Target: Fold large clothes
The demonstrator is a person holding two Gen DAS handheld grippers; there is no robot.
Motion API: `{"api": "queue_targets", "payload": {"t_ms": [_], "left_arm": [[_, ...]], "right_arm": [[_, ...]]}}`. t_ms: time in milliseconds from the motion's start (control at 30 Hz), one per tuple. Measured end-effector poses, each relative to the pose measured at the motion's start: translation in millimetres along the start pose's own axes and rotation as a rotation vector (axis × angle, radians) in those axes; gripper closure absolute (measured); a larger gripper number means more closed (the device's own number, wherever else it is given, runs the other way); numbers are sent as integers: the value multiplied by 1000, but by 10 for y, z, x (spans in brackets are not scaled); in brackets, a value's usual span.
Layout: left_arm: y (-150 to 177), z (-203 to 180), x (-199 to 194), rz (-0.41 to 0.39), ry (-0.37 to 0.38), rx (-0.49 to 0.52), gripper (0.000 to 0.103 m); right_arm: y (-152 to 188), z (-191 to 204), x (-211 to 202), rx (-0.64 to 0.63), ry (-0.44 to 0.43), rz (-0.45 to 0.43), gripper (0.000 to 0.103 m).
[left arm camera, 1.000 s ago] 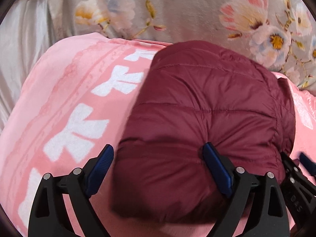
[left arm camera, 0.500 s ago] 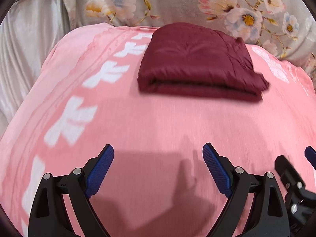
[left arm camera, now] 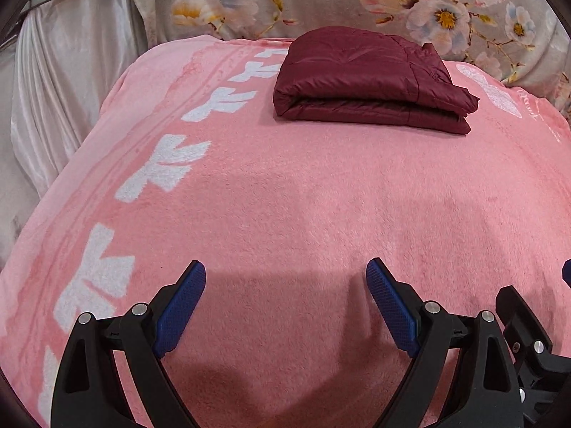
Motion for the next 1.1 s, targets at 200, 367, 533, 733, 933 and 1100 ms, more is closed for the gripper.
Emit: {"api": "queue_targets", "payload": {"t_ms": [200, 367, 533, 733, 933, 1100], "left_arm": [[17, -35, 21, 2, -4, 17, 14], [28, -40, 40, 9, -6, 17, 14], [31, -39, 30, 4, -14, 18, 14], [30, -34, 18, -2, -18, 16, 14], [27, -38, -2, -10, -22, 15, 14], [22, -35, -19, -19, -25, 14, 14]], "right_arm": [[22, -32, 50, 21, -2, 18, 6], [26, -18, 52, 17, -2, 19, 6], [26, -12, 48, 15, 2, 15, 6], [32, -35, 32, 11, 4, 6, 6], [21, -48, 20, 8, 7, -1, 6], [20, -56, -6, 4, 8, -11, 6]]}}
Point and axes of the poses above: each gripper's, at about its wrist camera, not at the fingertips, and x roughly the way its jaws point, z to its left, y to its underside, the point moved 5 cm from there along x, roughly the way its jaws point, and after that the axes turned 2 degrees about y, right-handed, at the moved point
